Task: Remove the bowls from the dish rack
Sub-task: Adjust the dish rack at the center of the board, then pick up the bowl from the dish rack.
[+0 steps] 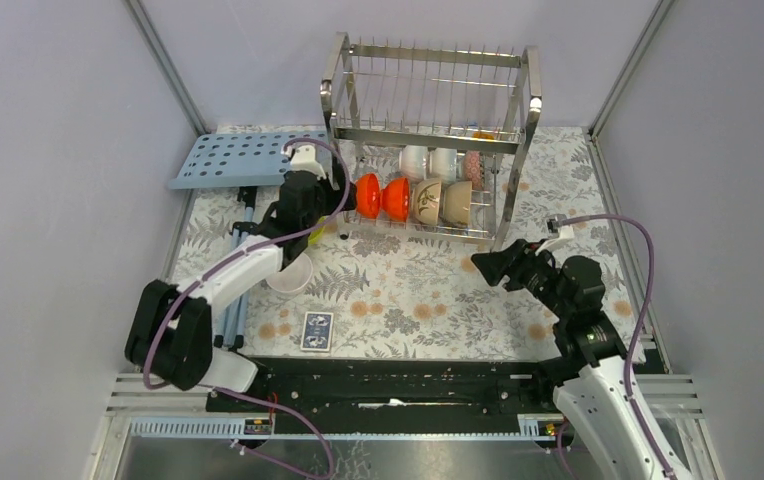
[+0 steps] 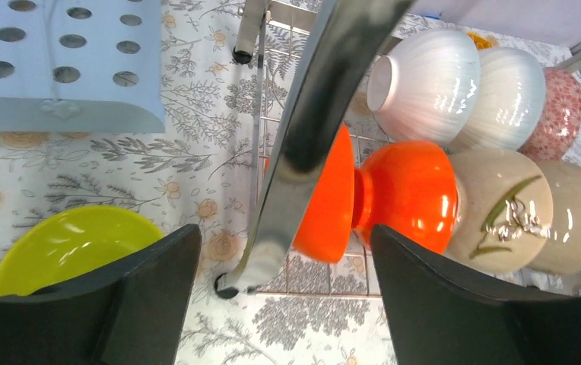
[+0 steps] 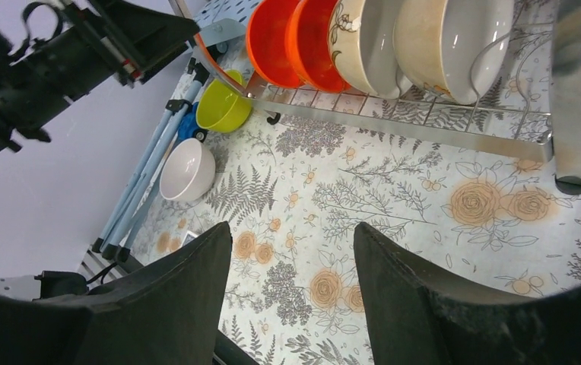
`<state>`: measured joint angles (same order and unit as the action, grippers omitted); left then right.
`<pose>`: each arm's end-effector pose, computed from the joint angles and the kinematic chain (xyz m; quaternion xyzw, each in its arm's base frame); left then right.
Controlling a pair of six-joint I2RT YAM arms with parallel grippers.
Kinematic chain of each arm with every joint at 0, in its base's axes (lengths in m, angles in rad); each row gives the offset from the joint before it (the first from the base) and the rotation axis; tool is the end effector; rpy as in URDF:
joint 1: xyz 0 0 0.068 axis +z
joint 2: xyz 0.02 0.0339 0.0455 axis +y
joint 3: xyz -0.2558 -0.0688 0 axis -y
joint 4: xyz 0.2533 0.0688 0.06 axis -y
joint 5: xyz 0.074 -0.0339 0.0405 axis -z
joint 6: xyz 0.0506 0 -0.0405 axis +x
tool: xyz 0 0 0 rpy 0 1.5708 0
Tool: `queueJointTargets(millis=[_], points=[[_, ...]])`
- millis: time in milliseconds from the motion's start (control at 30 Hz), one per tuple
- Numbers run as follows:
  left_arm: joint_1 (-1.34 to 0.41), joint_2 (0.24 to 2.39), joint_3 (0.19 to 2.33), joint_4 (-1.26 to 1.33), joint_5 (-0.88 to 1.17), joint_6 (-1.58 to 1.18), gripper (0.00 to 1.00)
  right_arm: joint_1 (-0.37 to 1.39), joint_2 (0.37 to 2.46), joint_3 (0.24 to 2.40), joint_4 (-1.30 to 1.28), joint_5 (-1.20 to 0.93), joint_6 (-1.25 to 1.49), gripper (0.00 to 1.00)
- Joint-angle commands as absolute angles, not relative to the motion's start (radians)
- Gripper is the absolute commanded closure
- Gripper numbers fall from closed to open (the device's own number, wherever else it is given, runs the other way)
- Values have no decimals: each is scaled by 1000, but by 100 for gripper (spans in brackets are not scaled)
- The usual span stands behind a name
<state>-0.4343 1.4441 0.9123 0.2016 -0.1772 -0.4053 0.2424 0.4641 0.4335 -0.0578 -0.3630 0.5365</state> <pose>0.3245 -0.1407 0.2504 -0.0397 0.8112 -0.1702 0.5581 0.1579 0.0576 0.2695 -0.0143 0.7356 0.3753 0.5638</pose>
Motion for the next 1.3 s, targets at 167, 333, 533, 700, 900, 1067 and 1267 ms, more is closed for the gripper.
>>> queueJointTargets(millis=[167, 333, 533, 700, 900, 1067, 1267], points=[[-456, 1119, 778, 39, -205, -524, 1, 448, 655, 518, 101, -208, 536, 35], [-463, 922, 694, -103, -268, -632, 1, 714, 838, 565, 213, 42, 526, 36], [-465, 755, 645, -253, -290, -690, 1, 750, 1116, 583, 552, 103, 599, 40], [-465, 693, 641, -345, -283, -706, 1, 755, 1374, 710, 666, 92, 607, 39], [-465, 649, 606, -334, -211, -708, 1, 755, 1573, 825, 750, 119, 636, 38], [-464, 626, 573, -318, -177, -712, 1, 755, 1700, 897, 829, 97, 668, 41], [-464, 594, 542, -297, -125, -718, 1, 755, 1782, 966, 852, 92, 671, 42]])
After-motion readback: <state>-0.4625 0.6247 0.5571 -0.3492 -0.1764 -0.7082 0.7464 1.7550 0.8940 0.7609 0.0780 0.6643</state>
